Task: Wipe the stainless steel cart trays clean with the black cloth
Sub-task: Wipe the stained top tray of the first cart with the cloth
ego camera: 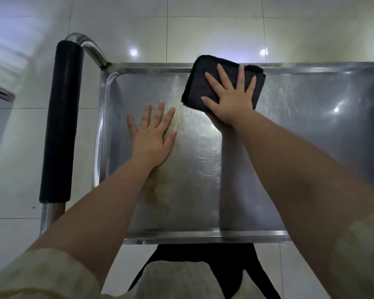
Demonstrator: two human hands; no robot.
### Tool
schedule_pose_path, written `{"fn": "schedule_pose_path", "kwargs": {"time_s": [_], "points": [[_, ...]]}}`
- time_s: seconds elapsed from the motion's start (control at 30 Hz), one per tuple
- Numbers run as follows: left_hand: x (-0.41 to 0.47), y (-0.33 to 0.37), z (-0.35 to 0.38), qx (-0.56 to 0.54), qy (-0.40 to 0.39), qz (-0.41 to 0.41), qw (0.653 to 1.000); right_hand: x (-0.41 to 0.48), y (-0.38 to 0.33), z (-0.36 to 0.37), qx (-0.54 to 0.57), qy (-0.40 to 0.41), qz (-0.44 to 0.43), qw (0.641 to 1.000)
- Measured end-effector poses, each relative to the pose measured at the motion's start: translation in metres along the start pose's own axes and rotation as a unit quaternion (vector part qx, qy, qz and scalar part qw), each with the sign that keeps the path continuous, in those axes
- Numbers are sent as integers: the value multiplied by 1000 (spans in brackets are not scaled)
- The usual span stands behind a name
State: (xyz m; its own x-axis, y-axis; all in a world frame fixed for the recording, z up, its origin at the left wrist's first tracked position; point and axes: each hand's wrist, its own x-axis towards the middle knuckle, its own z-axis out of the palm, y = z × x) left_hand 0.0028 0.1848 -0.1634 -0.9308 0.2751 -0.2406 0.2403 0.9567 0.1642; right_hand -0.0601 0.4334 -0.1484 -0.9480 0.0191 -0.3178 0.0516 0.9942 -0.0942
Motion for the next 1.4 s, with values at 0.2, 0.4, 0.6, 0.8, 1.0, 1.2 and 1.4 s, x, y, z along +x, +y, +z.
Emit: {"fn": "schedule_pose_path", "kwargs": {"time_s": [0.2, 0.4, 0.6, 0.8, 1.0, 1.2, 1.4], "points": [[2, -1, 2, 10, -5, 8, 1000, -22, 62, -2, -7, 9, 19, 1000], [4, 1, 0, 13, -6, 8, 1000, -51, 142, -5, 38, -15, 199, 979], [4, 2, -1, 15, -13, 9, 1000, -33, 52, -2, 22, -8, 105, 994], [4, -1, 1, 15, 0, 2, 1000, -38, -33, 9, -24, -21, -64, 997], [6, -1, 0, 17, -10, 6, 1000, -90, 108, 13, 15, -5, 115, 993], [6, -1, -3, 25, -18, 4, 1000, -125, 136, 20, 8, -22, 168, 986], [6, -2, -5, 23, -13, 2, 1000, -130, -6, 40, -49, -16, -92, 994]]}}
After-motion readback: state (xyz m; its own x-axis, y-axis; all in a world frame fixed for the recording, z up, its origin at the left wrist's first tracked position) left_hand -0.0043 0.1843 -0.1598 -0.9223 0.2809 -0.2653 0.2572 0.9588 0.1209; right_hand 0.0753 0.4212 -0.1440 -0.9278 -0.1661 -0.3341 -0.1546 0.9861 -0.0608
